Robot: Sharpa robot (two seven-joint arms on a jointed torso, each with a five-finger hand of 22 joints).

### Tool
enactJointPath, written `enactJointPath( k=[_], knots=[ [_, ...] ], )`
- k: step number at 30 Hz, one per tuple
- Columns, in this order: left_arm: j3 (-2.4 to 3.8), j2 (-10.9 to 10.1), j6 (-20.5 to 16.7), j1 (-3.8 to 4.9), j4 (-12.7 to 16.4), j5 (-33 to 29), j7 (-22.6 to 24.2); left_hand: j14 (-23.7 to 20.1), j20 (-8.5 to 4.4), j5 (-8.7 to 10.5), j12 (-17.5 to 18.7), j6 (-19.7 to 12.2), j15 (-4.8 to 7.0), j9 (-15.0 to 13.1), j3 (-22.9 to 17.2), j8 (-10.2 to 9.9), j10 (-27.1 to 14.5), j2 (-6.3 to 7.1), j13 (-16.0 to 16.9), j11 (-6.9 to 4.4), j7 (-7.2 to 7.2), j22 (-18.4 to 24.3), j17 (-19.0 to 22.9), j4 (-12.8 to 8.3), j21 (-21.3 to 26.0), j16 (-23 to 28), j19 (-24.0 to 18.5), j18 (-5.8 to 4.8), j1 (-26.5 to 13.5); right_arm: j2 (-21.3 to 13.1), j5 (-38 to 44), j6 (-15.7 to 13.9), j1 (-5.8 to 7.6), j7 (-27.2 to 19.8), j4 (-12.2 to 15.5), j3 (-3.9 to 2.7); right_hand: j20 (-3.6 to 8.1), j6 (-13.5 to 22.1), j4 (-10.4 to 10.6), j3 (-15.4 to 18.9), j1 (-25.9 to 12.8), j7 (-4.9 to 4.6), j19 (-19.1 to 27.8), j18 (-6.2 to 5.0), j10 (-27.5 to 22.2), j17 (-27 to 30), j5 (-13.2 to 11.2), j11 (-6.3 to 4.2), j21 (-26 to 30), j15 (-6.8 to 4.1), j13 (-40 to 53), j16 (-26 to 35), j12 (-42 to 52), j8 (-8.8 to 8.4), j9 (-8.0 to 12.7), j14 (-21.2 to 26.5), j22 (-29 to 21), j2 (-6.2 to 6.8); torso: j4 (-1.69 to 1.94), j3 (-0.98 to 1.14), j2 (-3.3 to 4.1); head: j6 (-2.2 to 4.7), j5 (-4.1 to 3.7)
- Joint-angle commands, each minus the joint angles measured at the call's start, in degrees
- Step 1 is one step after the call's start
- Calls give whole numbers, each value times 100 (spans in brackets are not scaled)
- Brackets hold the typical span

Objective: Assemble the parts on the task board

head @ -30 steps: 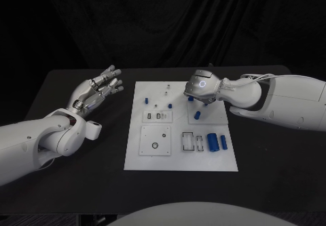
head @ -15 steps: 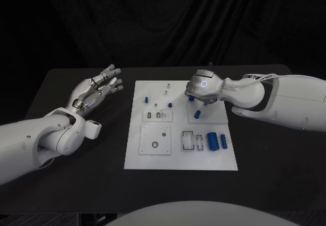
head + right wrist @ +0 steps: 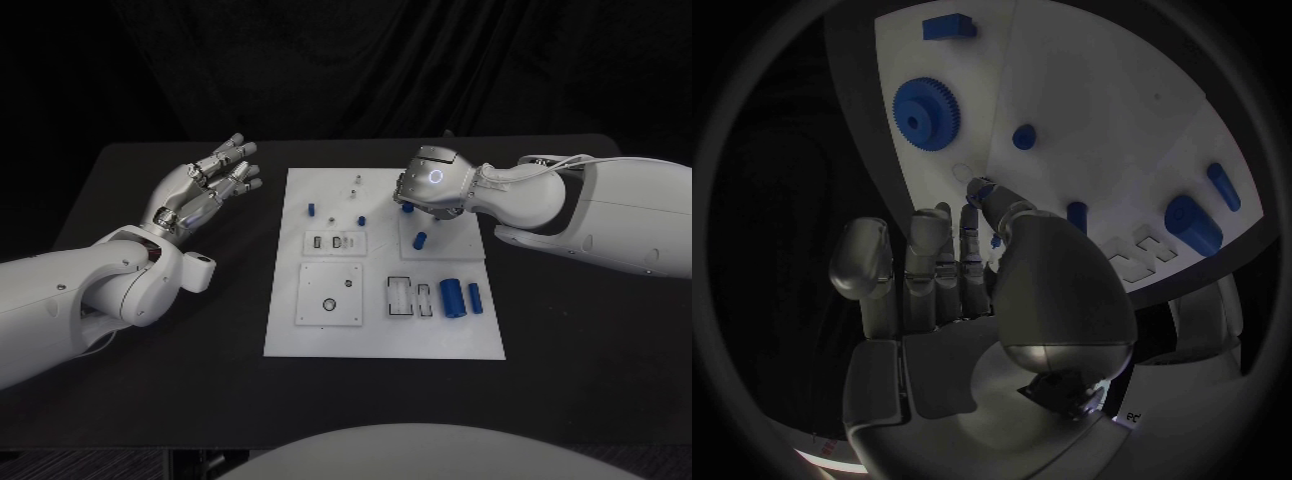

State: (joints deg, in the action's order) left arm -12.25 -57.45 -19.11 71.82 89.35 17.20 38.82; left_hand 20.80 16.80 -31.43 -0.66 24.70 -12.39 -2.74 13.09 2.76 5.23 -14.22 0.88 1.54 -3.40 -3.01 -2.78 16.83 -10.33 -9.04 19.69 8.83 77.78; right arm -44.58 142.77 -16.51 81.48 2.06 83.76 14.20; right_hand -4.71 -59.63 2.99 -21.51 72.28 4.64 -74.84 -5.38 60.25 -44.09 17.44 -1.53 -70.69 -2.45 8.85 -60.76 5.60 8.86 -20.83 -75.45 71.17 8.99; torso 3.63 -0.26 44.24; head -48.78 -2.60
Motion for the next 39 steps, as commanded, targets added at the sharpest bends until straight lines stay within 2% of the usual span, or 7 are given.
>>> enactJointPath(
  k=[1,15,18,20,29,39],
  knots=[
    [4,-2,30,8,2,45,389,48,-8,-3,-27,40,-11,-5,7,22,-4,-8,8,28,2,1,-10,-1,1,-14,33,-46,-51,-19,63,53,-21,-45,40,1,-13,59,-15,-13,1,18,56,18,-52,28,11,-6,31,2,16,32,14,-36,10,44,-9,68,6,1,5,-3,-3],
    [4,-2,35,8,-7,45,376,56,-8,-14,-27,60,-15,-8,6,24,-4,-12,8,33,-8,0,-11,-2,-1,-21,38,-46,-52,-68,26,126,-25,-136,102,1,-20,150,11,-36,-47,75,102,6,-95,108,12,-37,105,16,59,92,29,-107,15,104,-43,87,0,1,1,-9,2],
    [4,2,38,7,-13,45,375,54,-8,-17,-26,72,-16,-9,6,27,-7,-14,7,34,-15,-1,-10,-2,-2,-21,39,-46,-53,-70,-4,116,-25,-135,99,1,-26,-29,37,-46,-82,29,97,7,-104,105,8,-40,116,22,101,84,56,-11,-45,105,-26,62,1,2,0,-13,3],
    [4,8,40,7,-21,45,372,54,-8,-17,-26,72,-16,-9,6,27,-7,-14,7,34,-15,-1,-10,-2,-2,-21,39,-46,-53,-68,-21,100,-25,-109,86,1,-31,-272,36,-42,-86,-41,81,10,-86,102,4,-27,117,25,145,72,95,148,-158,97,0,21,0,6,0,-19,5],
    [4,6,40,7,-35,45,366,54,-8,-19,-26,77,-16,-10,5,28,-7,-15,7,35,-19,-1,-10,-2,-2,-21,40,-46,-53,-45,-182,117,-22,-3,0,0,-34,-368,48,-28,-114,-69,79,7,-86,115,3,-3,136,25,184,74,125,232,-251,98,9,-13,5,0,3,-17,13],
    [4,8,36,7,-44,45,349,51,-8,-27,-25,76,-17,-10,5,28,-11,-14,6,39,-26,-1,-10,-4,-2,-22,40,-47,-51,22,-318,137,-14,82,-170,-2,-34,-371,48,-28,-114,-69,86,5,-85,144,4,-3,146,26,187,92,128,236,-257,108,2,-17,12,-3,3,-15,4]
  ],
)
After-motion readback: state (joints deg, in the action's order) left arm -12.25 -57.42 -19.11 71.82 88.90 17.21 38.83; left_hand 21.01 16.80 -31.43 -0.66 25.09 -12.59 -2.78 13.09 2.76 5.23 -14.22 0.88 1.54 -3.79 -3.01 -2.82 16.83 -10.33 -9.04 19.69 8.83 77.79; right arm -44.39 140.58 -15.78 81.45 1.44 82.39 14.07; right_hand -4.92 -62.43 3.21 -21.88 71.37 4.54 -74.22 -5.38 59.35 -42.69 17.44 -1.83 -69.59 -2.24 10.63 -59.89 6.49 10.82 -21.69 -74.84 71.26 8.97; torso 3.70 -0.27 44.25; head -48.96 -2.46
